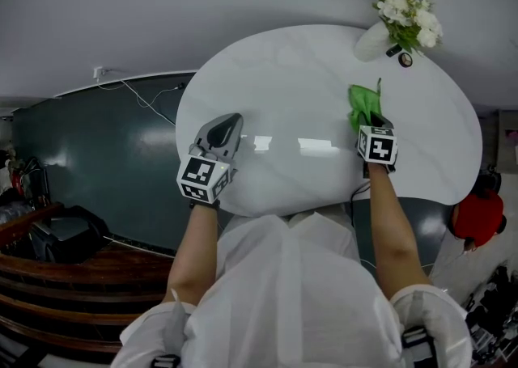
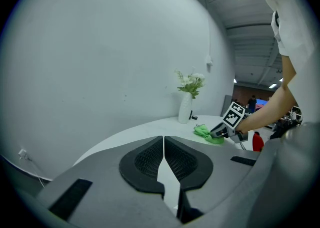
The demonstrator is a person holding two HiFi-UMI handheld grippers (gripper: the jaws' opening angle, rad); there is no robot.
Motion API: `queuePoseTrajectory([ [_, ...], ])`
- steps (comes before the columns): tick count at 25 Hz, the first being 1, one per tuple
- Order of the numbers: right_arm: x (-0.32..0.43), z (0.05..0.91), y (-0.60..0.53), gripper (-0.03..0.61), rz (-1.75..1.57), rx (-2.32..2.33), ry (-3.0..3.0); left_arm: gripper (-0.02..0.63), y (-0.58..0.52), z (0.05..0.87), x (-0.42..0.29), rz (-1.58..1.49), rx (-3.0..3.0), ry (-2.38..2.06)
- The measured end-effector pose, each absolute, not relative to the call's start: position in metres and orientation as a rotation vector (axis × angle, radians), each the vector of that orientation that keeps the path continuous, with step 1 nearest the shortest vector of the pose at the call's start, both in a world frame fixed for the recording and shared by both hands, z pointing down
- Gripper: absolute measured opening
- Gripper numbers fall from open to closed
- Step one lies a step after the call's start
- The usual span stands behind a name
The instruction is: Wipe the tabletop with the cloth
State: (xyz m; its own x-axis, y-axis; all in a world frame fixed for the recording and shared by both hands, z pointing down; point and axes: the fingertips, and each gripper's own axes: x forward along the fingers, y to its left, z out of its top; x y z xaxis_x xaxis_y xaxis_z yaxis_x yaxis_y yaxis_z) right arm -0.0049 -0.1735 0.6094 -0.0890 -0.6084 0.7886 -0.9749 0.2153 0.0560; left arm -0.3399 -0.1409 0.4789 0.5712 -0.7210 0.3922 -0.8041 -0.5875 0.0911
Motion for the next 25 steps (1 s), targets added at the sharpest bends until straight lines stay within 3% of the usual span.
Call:
queuePoseTrajectory([
  [10,-0.05,0.612,-0.148,0.081,0.696,1.458,-1.795,0.018,-0.132,0.484,-0.36,0.479,2.521,-1.295],
  [25,-0.244,0.61,-0.116,0.081,0.562,1.036,-2.039,0.018,-0.103,0.486,-0.42,0.458,2.452,-1.424],
])
